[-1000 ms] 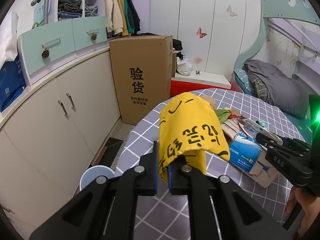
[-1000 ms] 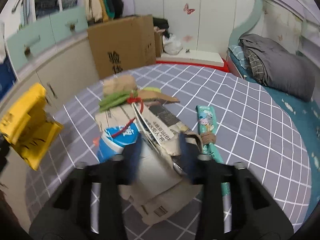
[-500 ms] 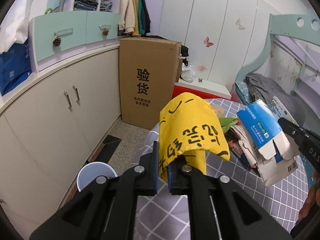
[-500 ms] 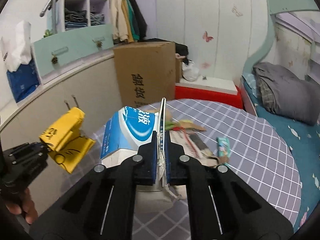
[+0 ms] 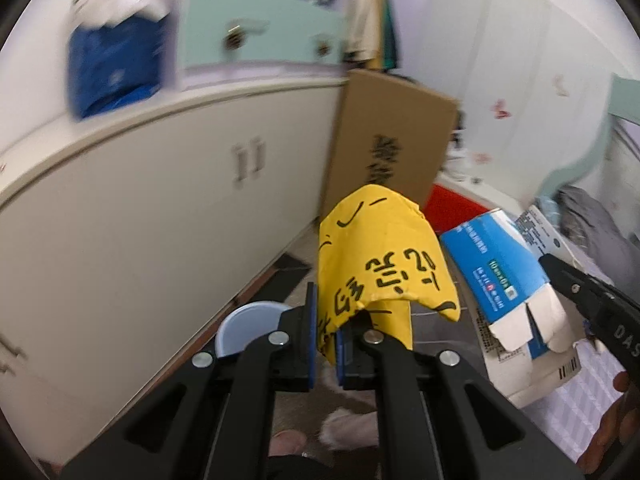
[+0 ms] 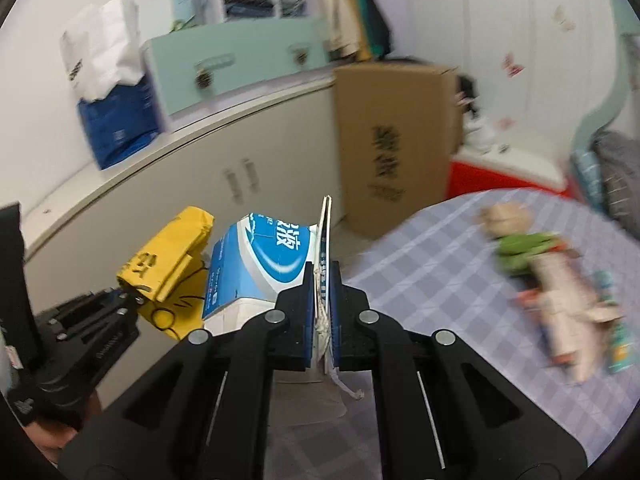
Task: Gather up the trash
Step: 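Carry both items over the wastebasket and open both tools to drop them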
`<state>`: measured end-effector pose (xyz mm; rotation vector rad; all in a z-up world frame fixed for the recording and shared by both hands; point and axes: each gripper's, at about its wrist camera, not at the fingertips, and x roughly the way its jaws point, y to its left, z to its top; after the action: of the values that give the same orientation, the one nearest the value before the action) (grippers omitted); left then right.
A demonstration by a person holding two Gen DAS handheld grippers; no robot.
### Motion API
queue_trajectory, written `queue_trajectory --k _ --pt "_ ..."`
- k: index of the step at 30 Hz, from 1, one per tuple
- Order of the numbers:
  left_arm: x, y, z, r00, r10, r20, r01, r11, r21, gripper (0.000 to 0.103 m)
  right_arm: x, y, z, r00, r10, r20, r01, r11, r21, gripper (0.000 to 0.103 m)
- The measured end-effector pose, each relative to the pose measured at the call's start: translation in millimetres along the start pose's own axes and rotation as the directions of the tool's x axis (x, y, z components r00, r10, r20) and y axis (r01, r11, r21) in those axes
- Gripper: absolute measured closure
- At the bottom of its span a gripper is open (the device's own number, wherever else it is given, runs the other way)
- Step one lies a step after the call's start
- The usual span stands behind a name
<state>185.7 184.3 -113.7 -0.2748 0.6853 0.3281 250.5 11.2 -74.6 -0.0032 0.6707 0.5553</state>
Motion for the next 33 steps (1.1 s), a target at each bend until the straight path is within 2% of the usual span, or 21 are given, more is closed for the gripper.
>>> queue_trajectory --k 5,10,14,20,21,22,23,24,26,29,33 --pt "28.9 61.6 -7.9 0.994 0.073 -0.080 -0.079 0.995 -0.067 0.096 56.2 57.6 -8.6 0.994 0.076 -0.080 -0.079 0.996 -0.037 0.096" --pt "66.6 99.6 -10.2 0.981 0.114 -0.158 -0.129 0.988 -0.090 0.096 106.0 95.1 -14.7 0.990 0.053 -0.132 -0.066 0.993 -0.095 0.096" --pt "110.5 116.6 -7.8 0.963 0.119 -0.244 -0.143 0.986 -0.083 0.096 138.4 98.9 -19.9 0.990 0.031 -0.137 -0.041 0.997 -0.069 0.096" --pt "160.9 115.2 20.1 0.960 0.086 -0.265 -0.113 0.990 -0.089 0.093 168.3 84.4 -25.0 0.992 -0.016 -0.126 0.014 1.000 -0.017 0.096" --pt "171.3 114.7 22.8 0.954 0.076 -0.290 -0.107 0.990 -0.090 0.085 172.8 80.9 -25.0 0.991 -0.016 -0.129 0.016 1.000 -0.001 0.096" --pt "177.6 113.5 23.6 0.946 0.077 -0.314 -0.111 0.990 -0.091 0.062 174.0 77.0 -25.5 0.992 -0.013 -0.129 0.015 1.000 0.012 0.096" --pt "185.5 114.6 24.1 0.939 0.080 -0.334 -0.120 0.988 -0.100 0.047 177.5 73.6 -25.2 0.991 -0.009 -0.130 0.013 1.000 0.027 0.096" --pt "186.7 115.3 22.5 0.943 0.080 -0.324 -0.122 0.986 -0.111 0.028 180.8 71.3 -24.9 0.991 -0.013 -0.132 0.017 0.999 0.033 0.096" --pt "185.4 116.1 19.1 0.948 0.088 -0.306 -0.127 0.986 -0.109 0.028 186.6 69.5 -25.3 0.990 -0.012 -0.142 0.017 0.999 0.036 0.096" --pt "185.0 115.7 11.4 0.943 0.084 -0.323 -0.121 0.988 -0.095 0.028 192.8 68.7 -28.3 0.988 -0.010 -0.156 0.015 0.999 0.034 0.096" --pt "175.5 118.3 5.0 0.945 0.087 -0.316 -0.122 0.988 -0.095 0.028 200.4 72.4 -34.0 0.984 -0.003 -0.176 0.008 1.000 0.028 0.096"
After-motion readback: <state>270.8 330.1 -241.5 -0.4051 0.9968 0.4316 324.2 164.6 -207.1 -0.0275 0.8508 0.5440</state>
